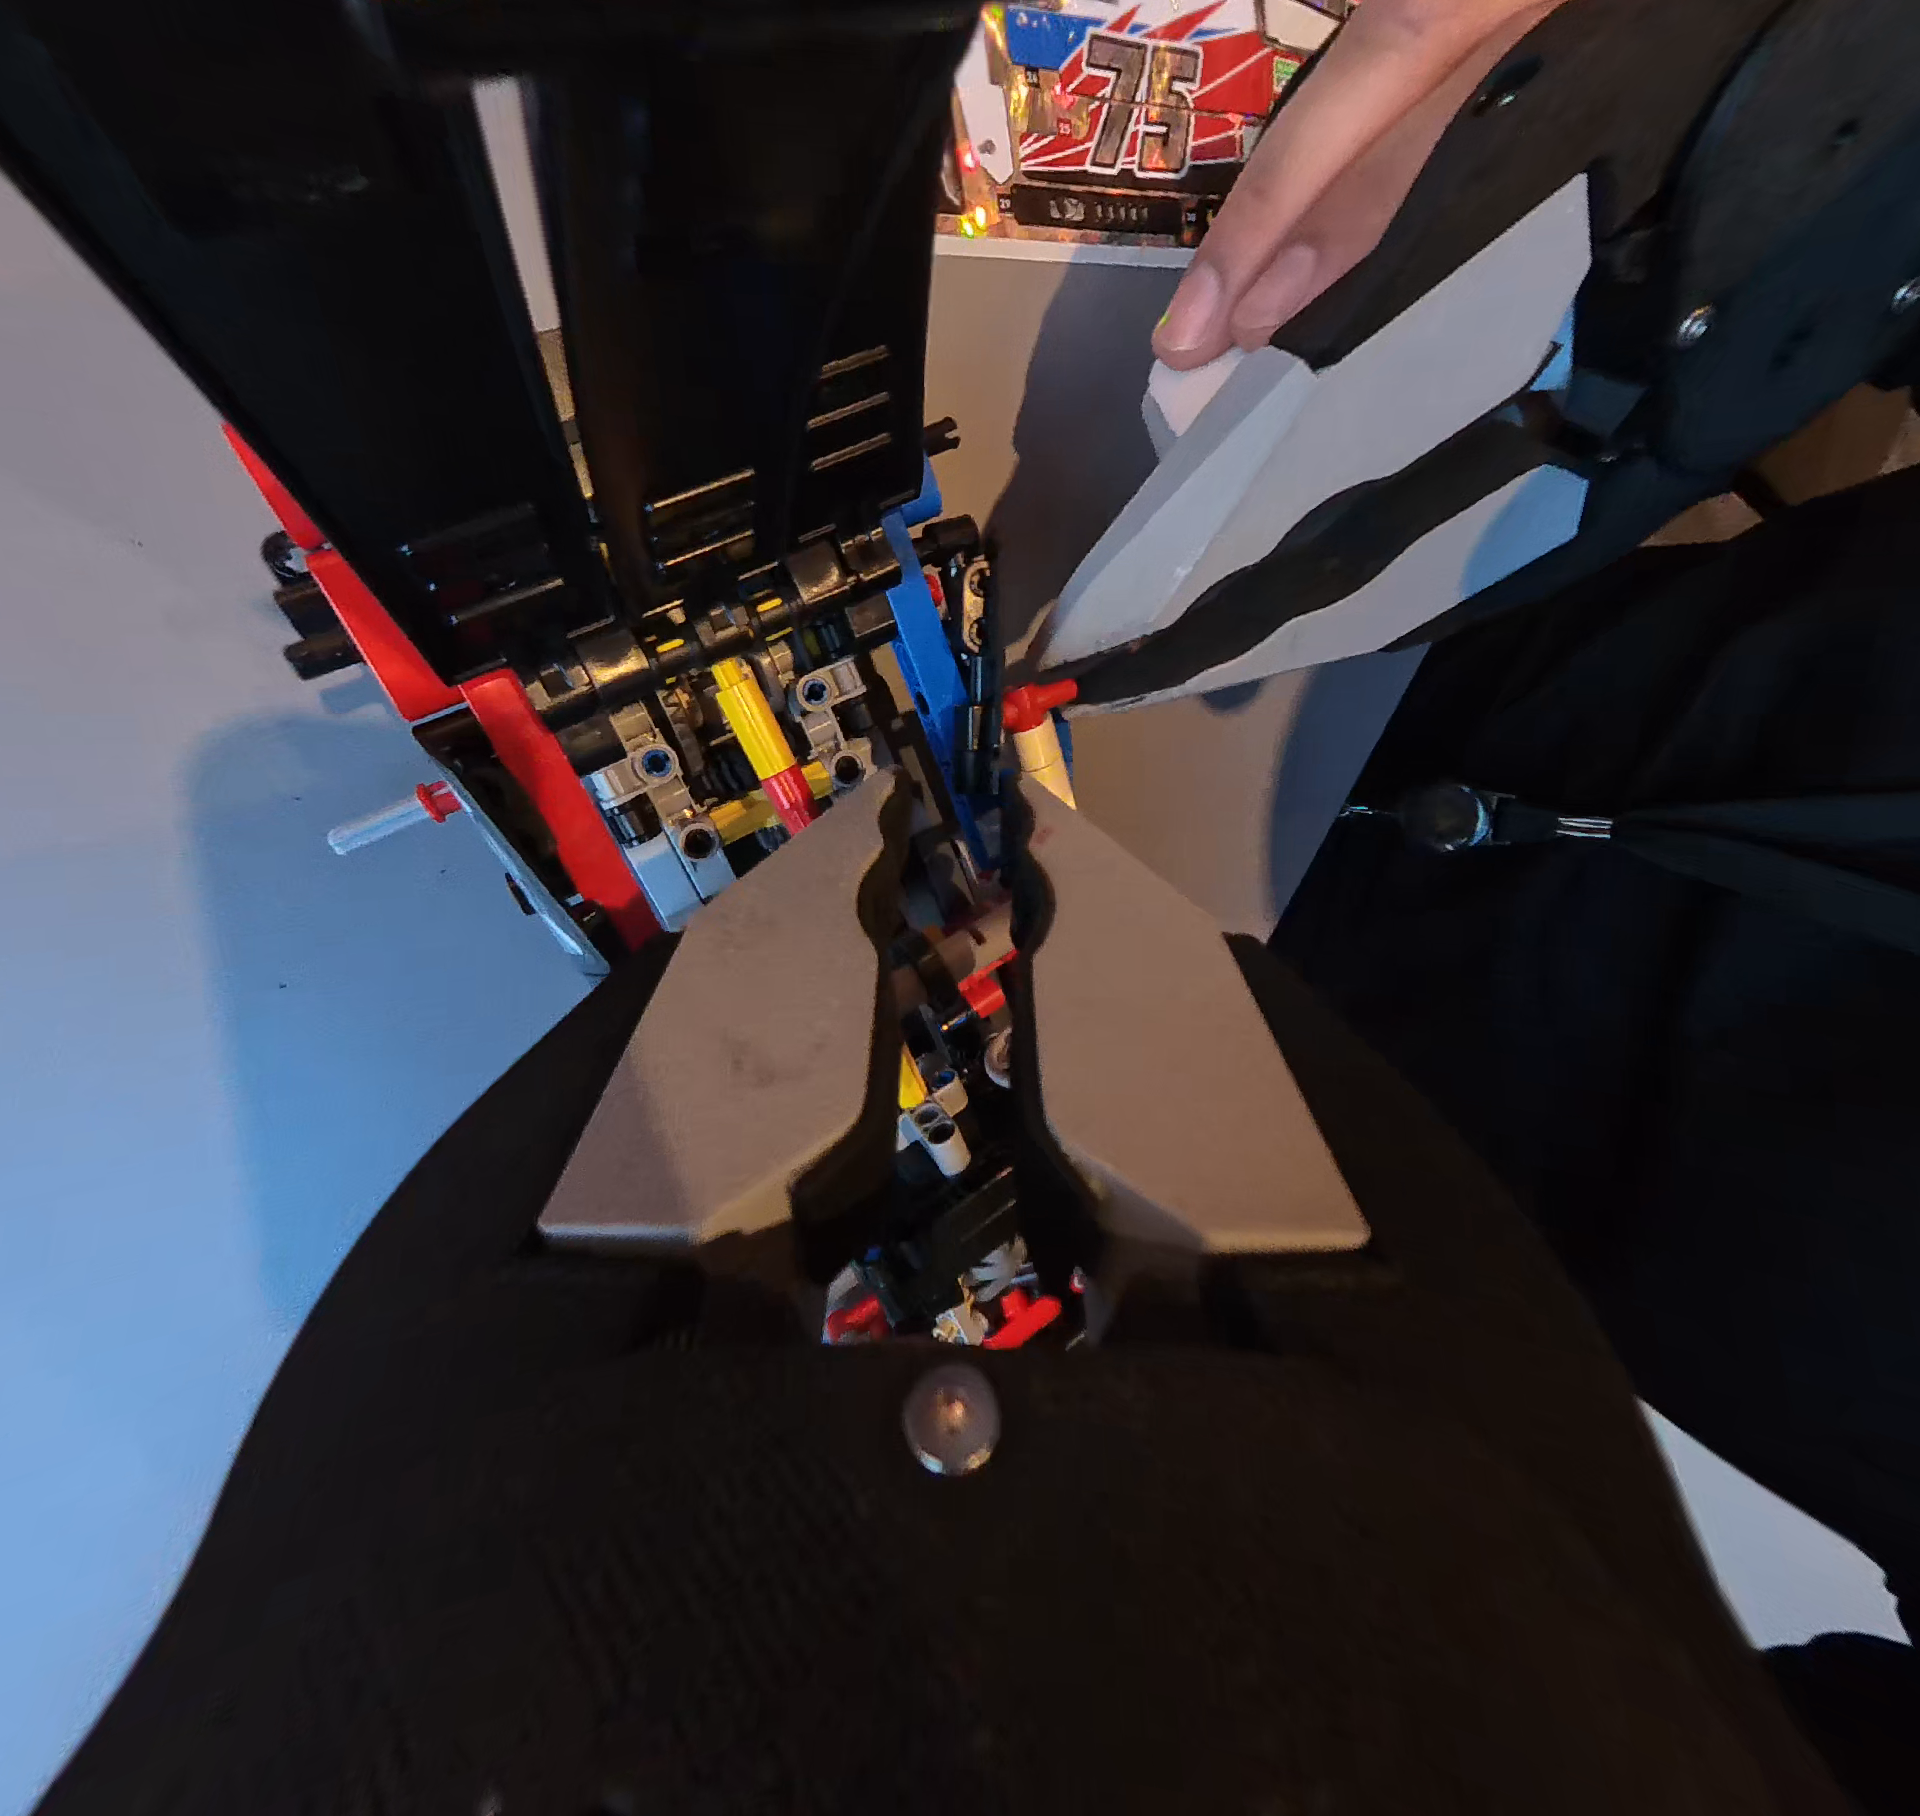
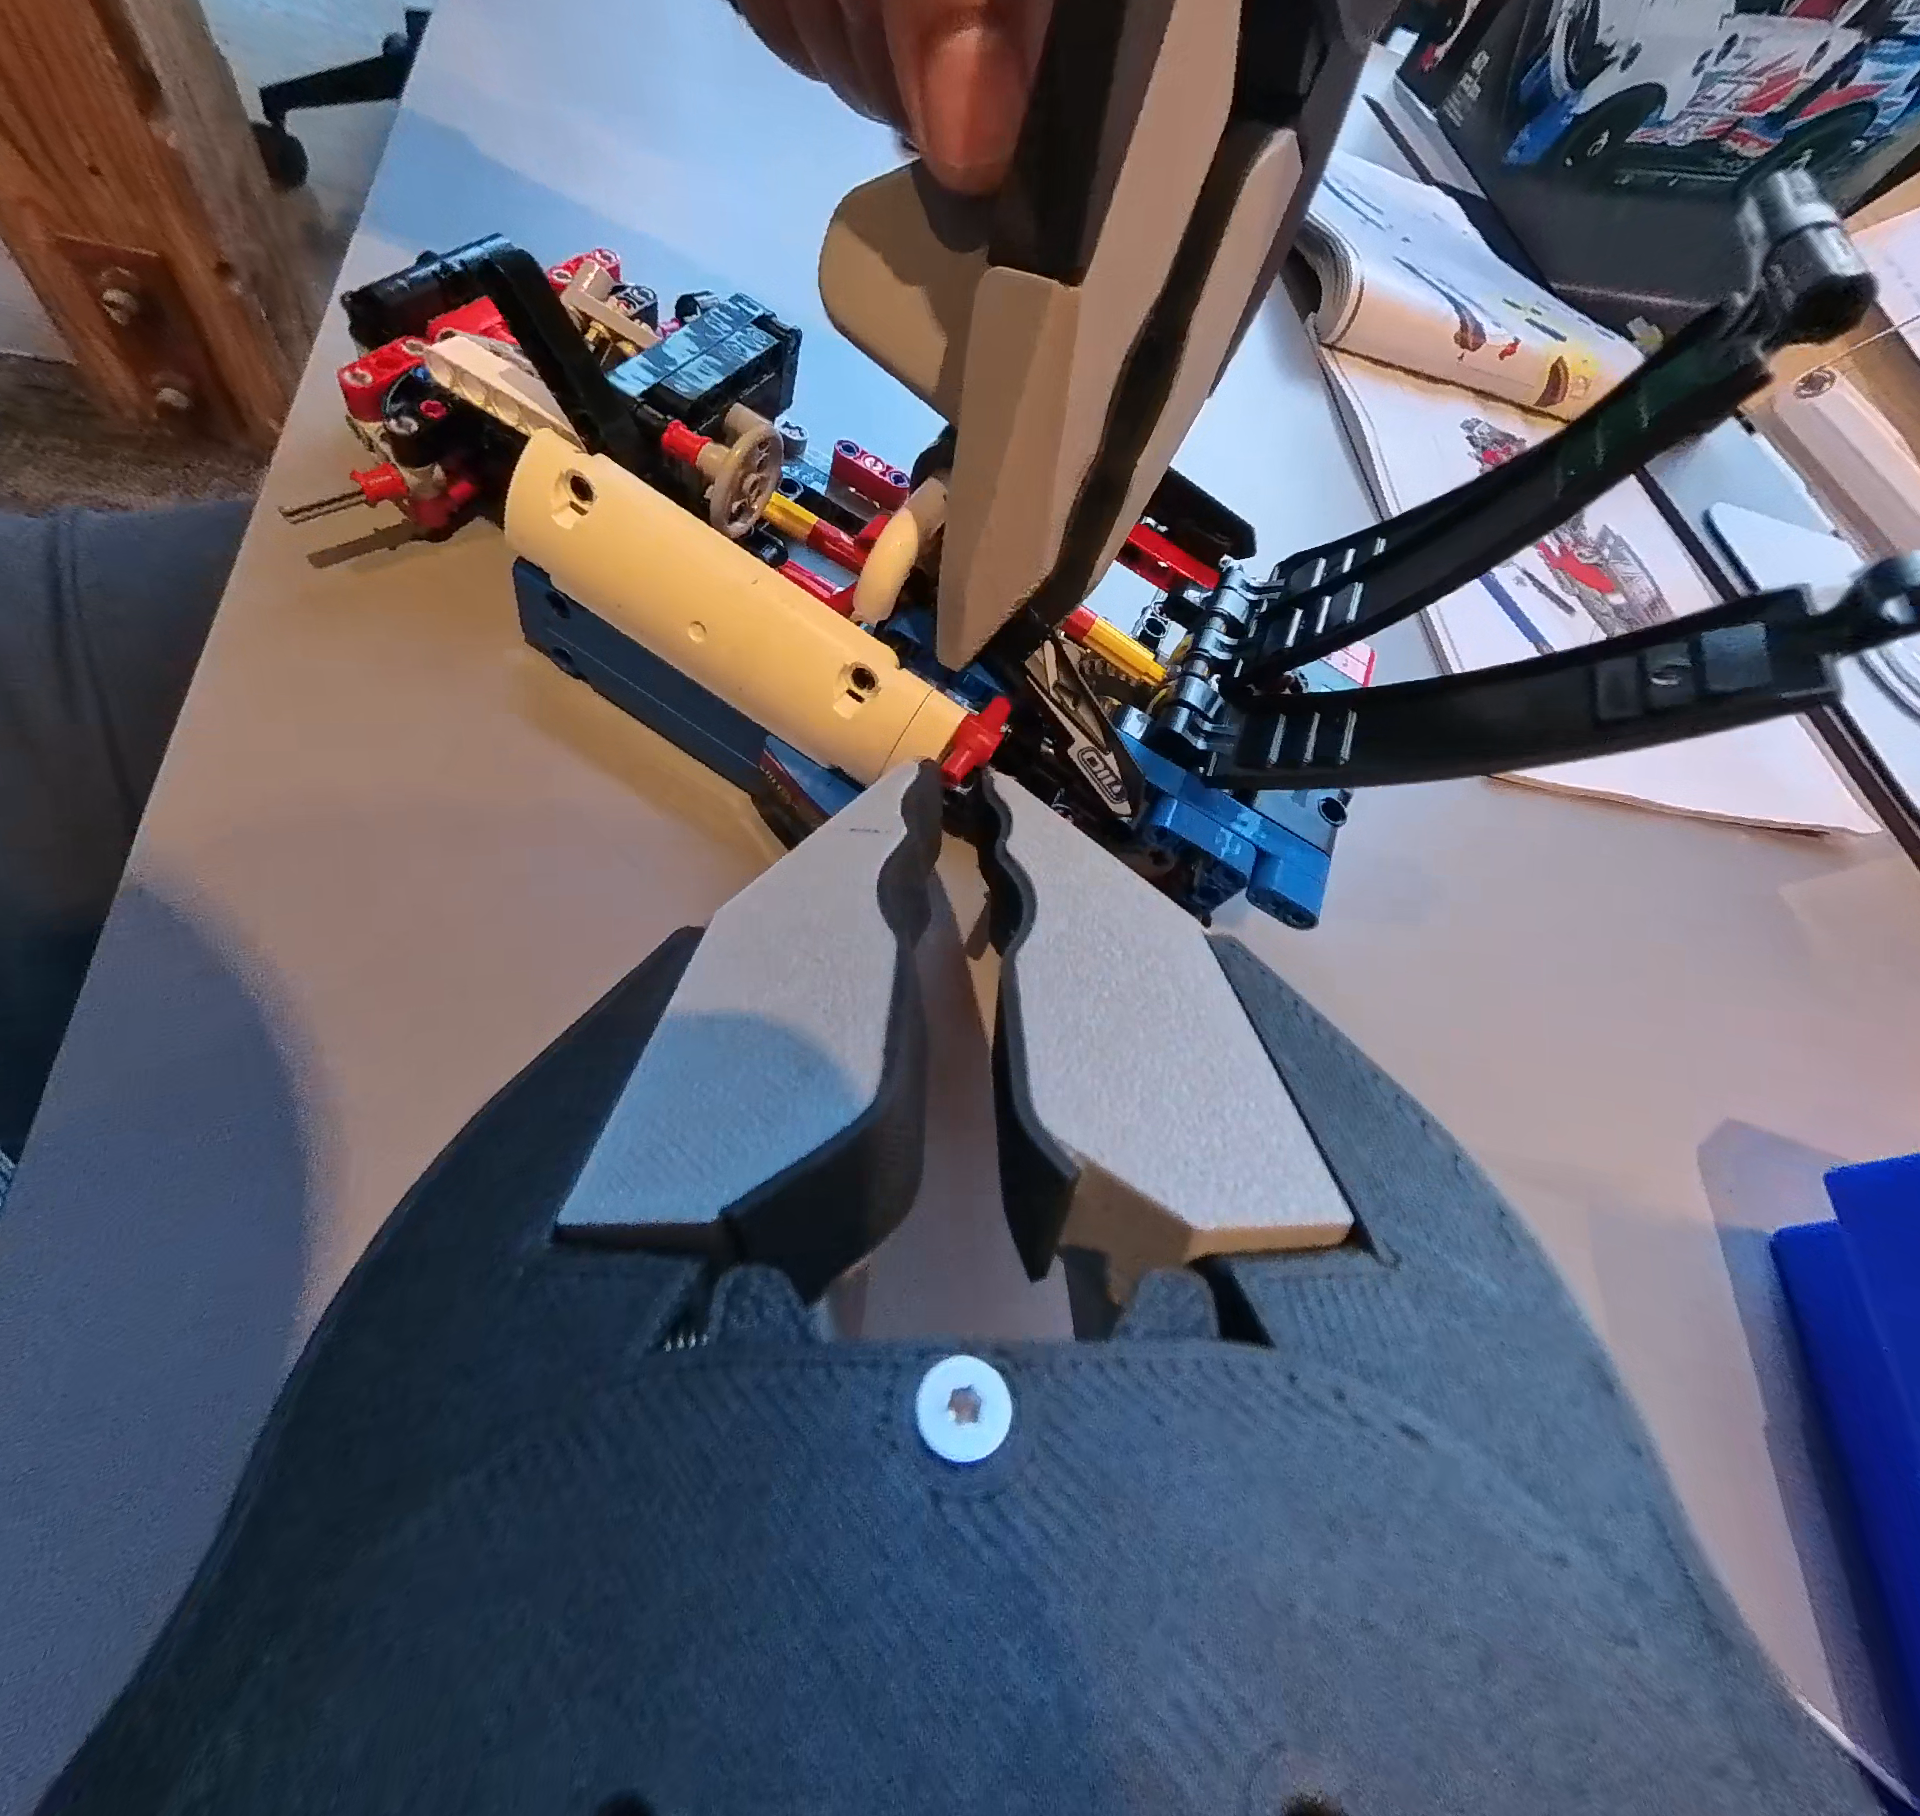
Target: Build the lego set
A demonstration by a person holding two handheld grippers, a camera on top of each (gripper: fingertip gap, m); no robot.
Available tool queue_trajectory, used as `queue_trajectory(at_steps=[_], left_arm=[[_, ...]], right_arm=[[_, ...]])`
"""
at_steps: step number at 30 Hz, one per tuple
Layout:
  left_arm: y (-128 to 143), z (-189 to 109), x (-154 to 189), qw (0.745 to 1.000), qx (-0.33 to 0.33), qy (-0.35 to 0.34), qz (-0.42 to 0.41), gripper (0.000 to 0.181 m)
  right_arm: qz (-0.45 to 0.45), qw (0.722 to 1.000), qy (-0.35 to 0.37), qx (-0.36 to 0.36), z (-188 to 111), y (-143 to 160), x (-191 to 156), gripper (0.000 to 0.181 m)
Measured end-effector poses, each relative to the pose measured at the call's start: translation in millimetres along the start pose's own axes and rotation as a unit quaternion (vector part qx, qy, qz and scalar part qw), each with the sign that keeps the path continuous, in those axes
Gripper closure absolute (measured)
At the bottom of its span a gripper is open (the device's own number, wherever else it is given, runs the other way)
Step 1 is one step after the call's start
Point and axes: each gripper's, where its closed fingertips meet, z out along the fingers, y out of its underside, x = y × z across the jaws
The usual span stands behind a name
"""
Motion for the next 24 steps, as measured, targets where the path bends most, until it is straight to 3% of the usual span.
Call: queue_trajectory(at_steps=[8,12,24], left_arm=[[-2,-10,-6,0.999,-0.001,-0.034,-0.001,0.158],[2,-3,1,1.000,-0.019,-0.008,-0.012,0.156],[-2,4,2,0.999,-0.039,0.019,0.004,0.171]], right_arm=[[0.001,1.000,0.000,0.001,0,-1,0,0.179],[0.003,1.000,-0.003,0.002,0,-1,0,0.179],[0.016,1.000,-0.005,-0.008,2,1,0,0.179]])
